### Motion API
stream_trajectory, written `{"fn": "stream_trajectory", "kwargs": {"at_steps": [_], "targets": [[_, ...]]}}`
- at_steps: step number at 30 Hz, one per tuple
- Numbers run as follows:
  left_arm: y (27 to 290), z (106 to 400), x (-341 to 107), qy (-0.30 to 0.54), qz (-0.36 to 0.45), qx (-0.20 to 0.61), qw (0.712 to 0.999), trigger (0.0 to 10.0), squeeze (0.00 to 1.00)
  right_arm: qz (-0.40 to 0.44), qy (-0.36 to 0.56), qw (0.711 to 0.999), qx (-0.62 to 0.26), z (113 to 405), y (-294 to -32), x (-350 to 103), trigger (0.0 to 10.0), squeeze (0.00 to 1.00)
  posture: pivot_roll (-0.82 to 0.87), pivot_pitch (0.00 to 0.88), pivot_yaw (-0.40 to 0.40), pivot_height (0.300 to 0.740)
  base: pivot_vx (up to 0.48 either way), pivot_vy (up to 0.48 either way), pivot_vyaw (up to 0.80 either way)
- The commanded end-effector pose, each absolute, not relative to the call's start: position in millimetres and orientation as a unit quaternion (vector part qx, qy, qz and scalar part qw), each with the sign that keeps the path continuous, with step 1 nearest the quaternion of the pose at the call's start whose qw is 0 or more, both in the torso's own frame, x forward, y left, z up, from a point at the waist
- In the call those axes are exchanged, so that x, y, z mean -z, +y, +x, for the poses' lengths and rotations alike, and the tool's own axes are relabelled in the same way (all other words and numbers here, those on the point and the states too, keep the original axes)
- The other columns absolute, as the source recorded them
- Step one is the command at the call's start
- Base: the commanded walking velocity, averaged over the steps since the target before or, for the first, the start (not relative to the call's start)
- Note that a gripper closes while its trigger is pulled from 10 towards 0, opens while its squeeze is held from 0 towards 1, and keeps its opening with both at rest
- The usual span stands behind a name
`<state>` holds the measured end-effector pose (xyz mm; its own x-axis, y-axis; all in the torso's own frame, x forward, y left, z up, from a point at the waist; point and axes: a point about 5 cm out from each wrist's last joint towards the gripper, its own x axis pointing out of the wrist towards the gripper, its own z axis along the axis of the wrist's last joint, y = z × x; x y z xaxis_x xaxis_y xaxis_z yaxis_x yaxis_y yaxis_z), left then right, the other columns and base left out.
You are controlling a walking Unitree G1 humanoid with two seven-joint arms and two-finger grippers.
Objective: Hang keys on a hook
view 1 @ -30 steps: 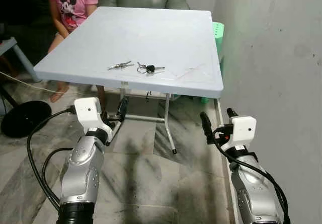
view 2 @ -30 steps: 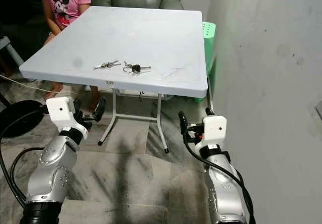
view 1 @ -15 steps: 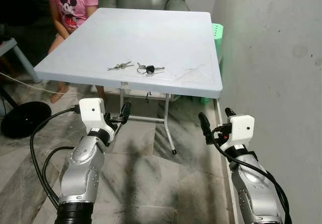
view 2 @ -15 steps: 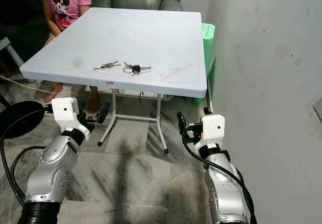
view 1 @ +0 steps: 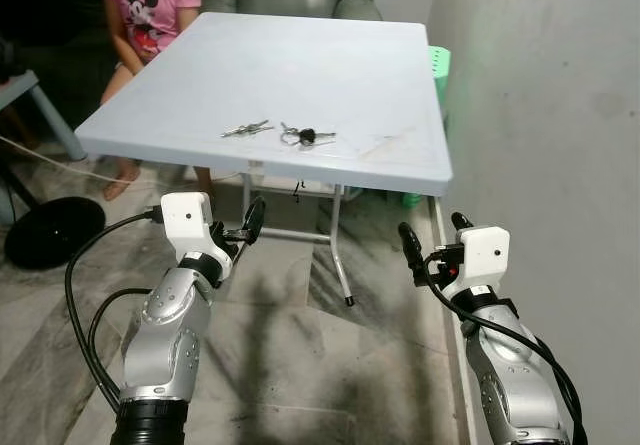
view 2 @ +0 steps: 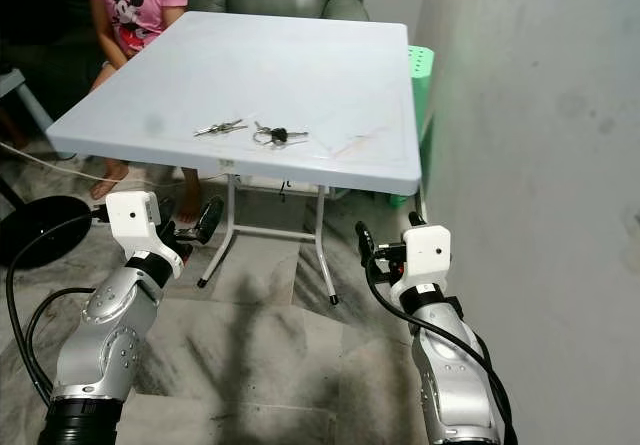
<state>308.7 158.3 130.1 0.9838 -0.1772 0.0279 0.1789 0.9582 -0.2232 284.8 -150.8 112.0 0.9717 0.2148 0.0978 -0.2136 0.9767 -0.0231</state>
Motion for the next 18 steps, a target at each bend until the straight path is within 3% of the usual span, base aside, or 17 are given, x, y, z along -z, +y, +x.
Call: {"fn": "stream_trajectory", "kwargs": {"at_steps": [1,18], "targets": [[155.5,310.3,-131.5,-0.004,-0.115,0.094,0.989,10.0,0.00,-0.010,-0.056,0.993,-0.107,284.2,-152.7,-115.8,10.0,0.00,-0.01,0.043,-0.004,0.740,0.000,0.442,0.00],[154.5,310.4,-131.4,-0.005,-0.118,0.095,0.988,10.0,0.00,-0.010,-0.053,0.991,-0.119,283.5,-149.9,-115.2,10.0,0.00,-0.01,0.024,-0.017,0.740,0.000,0.464,0.00]]}}
